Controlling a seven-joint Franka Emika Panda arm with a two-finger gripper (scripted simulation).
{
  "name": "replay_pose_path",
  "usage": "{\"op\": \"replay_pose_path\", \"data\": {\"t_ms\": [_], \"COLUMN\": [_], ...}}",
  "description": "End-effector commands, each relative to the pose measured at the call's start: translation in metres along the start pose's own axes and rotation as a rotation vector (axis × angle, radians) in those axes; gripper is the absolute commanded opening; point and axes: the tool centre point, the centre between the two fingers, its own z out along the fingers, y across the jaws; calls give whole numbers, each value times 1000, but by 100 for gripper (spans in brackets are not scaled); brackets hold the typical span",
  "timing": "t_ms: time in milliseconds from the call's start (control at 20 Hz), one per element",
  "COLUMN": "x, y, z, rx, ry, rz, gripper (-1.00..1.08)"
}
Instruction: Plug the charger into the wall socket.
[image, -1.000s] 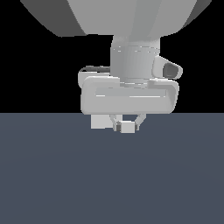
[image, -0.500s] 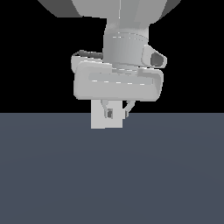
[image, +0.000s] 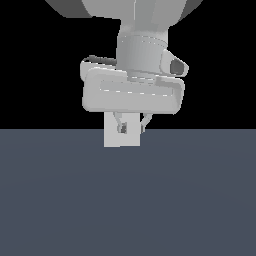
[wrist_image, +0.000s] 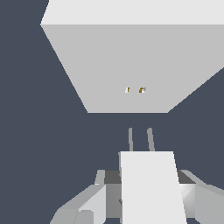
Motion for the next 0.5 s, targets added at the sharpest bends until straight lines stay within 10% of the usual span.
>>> {"op": "replay_pose_path", "data": {"t_ms": [0,450], "x": [2,27], "y": [0,0], "z": [1,11], "rx": [0,-1], "ry": [0,0], "rz": [0,0], "gripper": [-100,-100]}}
